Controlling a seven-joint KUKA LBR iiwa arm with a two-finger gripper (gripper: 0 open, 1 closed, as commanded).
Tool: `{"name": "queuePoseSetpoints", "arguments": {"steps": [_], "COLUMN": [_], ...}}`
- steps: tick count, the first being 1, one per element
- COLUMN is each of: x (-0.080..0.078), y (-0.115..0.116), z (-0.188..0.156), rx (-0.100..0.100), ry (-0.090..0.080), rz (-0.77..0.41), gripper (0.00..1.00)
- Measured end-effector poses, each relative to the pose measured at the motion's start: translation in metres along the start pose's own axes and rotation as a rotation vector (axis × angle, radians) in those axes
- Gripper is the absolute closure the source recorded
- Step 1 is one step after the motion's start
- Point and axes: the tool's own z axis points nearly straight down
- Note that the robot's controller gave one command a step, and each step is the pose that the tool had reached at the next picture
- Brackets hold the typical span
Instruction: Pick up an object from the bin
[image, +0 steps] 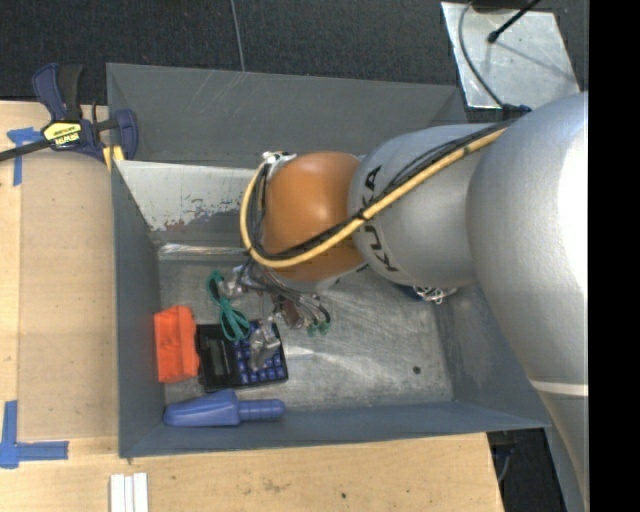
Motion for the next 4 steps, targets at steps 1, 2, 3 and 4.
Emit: {"name": "queuePoseSetpoints", "arguments": {"steps": [1, 2, 3, 4], "x": [0.002, 0.025, 0.052, 0.034], "y": [-0.002, 0.002, 0.01, 0.023], "z": [0.005, -0.007, 0.008, 0.013], "rx": [0.002, -0.001, -0.001, -0.005], "ry": [-0.019, 0.004, -0.019, -0.007], "rz": [-0.077, -0.4, -0.255, -0.024], "gripper": [0.0, 0.0, 0.0, 1.0]}}
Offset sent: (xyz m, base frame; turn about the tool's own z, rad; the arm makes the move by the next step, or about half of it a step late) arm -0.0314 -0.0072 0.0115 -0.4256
